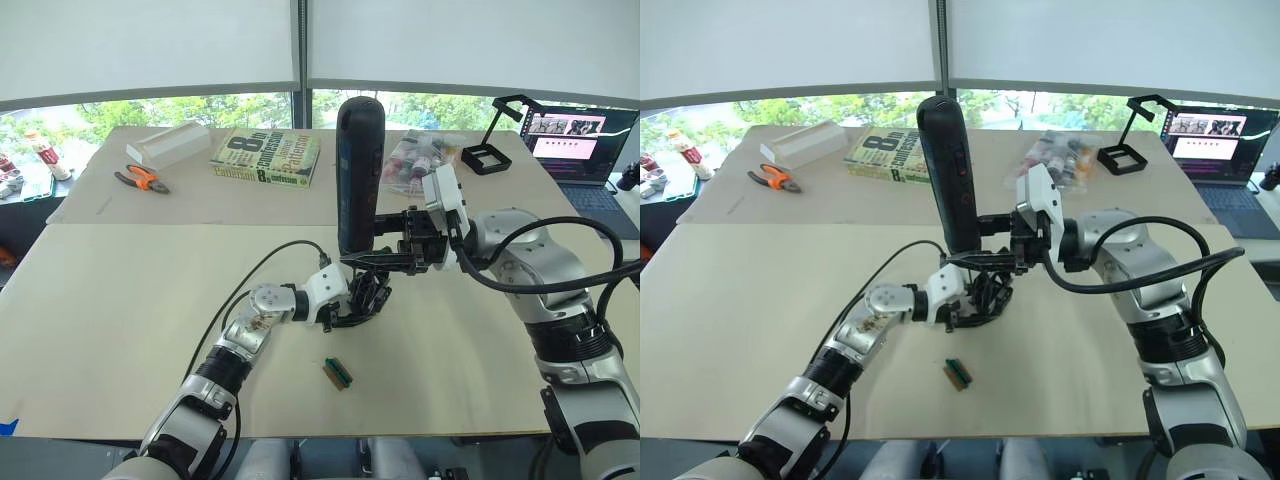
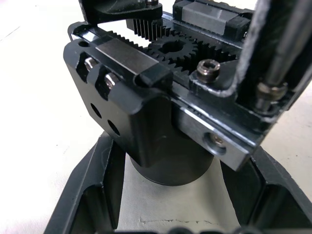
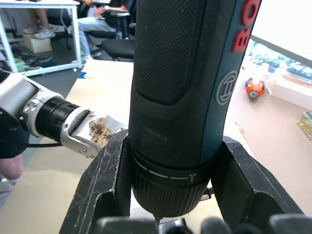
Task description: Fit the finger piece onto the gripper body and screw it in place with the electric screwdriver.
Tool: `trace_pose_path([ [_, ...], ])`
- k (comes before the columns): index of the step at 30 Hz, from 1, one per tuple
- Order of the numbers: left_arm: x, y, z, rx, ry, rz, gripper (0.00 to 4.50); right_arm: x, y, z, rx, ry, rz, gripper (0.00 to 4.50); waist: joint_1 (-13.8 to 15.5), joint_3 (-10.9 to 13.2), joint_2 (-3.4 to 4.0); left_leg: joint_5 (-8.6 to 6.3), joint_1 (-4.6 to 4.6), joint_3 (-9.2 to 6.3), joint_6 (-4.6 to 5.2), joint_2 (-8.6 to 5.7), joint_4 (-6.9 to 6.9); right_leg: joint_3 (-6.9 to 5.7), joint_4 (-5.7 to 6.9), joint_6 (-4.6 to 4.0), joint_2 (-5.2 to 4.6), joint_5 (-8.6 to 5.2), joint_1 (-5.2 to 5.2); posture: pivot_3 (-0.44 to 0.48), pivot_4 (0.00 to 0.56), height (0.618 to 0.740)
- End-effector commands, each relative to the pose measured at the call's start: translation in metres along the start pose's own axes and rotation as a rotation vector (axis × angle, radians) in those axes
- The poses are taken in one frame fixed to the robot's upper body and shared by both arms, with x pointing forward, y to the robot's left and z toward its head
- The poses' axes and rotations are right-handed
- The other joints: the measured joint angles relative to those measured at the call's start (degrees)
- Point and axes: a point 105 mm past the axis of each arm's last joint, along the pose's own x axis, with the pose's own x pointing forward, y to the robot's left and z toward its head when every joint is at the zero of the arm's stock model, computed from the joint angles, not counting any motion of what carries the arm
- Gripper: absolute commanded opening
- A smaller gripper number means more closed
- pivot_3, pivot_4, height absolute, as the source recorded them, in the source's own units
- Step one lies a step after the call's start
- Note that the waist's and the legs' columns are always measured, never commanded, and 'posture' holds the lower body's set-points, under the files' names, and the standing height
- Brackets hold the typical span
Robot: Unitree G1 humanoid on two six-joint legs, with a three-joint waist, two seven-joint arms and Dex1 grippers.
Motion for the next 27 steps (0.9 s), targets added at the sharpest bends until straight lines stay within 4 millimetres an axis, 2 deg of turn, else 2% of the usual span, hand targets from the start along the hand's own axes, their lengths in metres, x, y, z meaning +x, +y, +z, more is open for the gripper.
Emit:
trace_pose_path([
  [1, -0.004, 0.012, 0.034, 0.111, -0.092, 0.018, 2.27, -0.023, -0.008, -0.068, 0.167, 0.199, -0.183, 1.9, 0.02, -0.04, -0.07, 0.0, 0.0, 0.0, 0.0, 0.0, 0.0, -0.01, -0.02, 0.0, 0.0, 0.0, 0.01, 0.0, 0.15, 0.74],
  [8, -0.004, 0.014, 0.035, 0.114, -0.09, 0.019, 2.27, -0.014, 0.007, -0.064, 0.204, 0.1, -0.159, 1.9, -0.1, -0.04, -0.06, 0.0, -0.03, -0.01, 0.0, 0.01, -0.06, -0.04, -0.05, 0.0, -0.05, 0.0, -0.04, 0.0, 0.15, 0.74],
  [13, -0.005, 0.016, 0.036, 0.117, -0.09, 0.02, 2.27, -0.023, 0.003, -0.084, 0.081, 0.23, -0.184, 1.9, -0.16, -0.04, -0.06, 0.0, -0.06, -0.01, 0.01, 0.01, -0.08, -0.08, -0.08, -0.02, -0.08, -0.01, -0.07, 0.0, 0.15, 0.74],
  [15, -0.005, 0.017, 0.036, 0.118, -0.088, 0.021, 2.27, -0.023, 0.003, -0.085, 0.059, 0.279, -0.161, 1.9, -0.3, -0.04, -0.06, -0.01, -0.05, -0.01, 0.01, 0.0, -0.08, -0.08, -0.1, -0.03, -0.07, -0.03, -0.06, 0.0, 0.15, 0.74],
  [22, -0.005, 0.018, 0.035, 0.117, -0.088, 0.022, 2.27, -0.023, -0.004, -0.076, 0.05, 0.398, -0.084, 1.9, -0.36, -0.04, -0.07, -0.01, -0.04, -0.02, 0.01, 0.02, -0.08, -0.13, -0.12, -0.16, -0.11, -0.14, -0.06, 0.0, 0.15, 0.74],
  [27, -0.005, 0.016, 0.034, 0.118, -0.089, 0.019, 2.27, -0.028, -0.013, -0.063, 0.176, 0.402, -0.111, 1.9, -0.26, -0.03, -0.08, 0.0, -0.24, -0.03, 0.02, 0.02, -0.08, -0.2, -0.13, -0.18, -0.29, -0.13, -0.21, 0.0, 0.15, 0.74],
])
